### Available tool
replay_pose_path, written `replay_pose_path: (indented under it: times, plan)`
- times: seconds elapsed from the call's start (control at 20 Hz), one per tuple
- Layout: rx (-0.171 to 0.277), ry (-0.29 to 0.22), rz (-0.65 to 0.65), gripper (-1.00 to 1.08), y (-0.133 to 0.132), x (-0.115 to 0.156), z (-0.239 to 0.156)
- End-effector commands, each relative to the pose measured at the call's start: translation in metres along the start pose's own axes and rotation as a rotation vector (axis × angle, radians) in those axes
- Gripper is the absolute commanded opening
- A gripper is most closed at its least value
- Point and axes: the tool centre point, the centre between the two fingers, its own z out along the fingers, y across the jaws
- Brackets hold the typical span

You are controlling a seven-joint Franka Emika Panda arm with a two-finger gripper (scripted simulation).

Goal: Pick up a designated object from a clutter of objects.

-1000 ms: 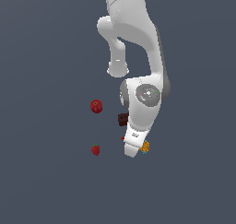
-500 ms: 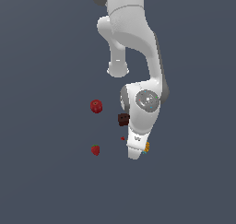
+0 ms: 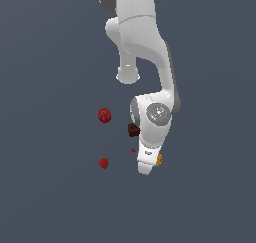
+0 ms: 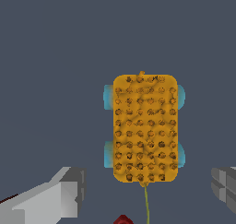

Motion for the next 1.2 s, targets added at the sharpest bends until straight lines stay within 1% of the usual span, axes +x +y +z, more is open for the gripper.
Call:
replay_pose_path:
  times: [0.0, 0.15, 0.35, 0.4, 0.85, 1.15]
  plan:
    - [0.001, 0.0, -0.001, 1.0, -0.001, 0.0, 0.014]
    - [0.001, 0.0, -0.002, 1.0, -0.001, 0.0, 0.025]
    - [0.001, 0.0, -0.002, 1.0, 0.0, 0.0, 0.03]
    - [0.001, 0.0, -0.002, -1.0, 0.0, 0.0, 0.03]
    - [0.001, 0.0, -0.002, -1.0, 0.0, 0.0, 0.03]
    - [0.0, 0.0, -0.002, -1.0, 0.0, 0.001, 0.021]
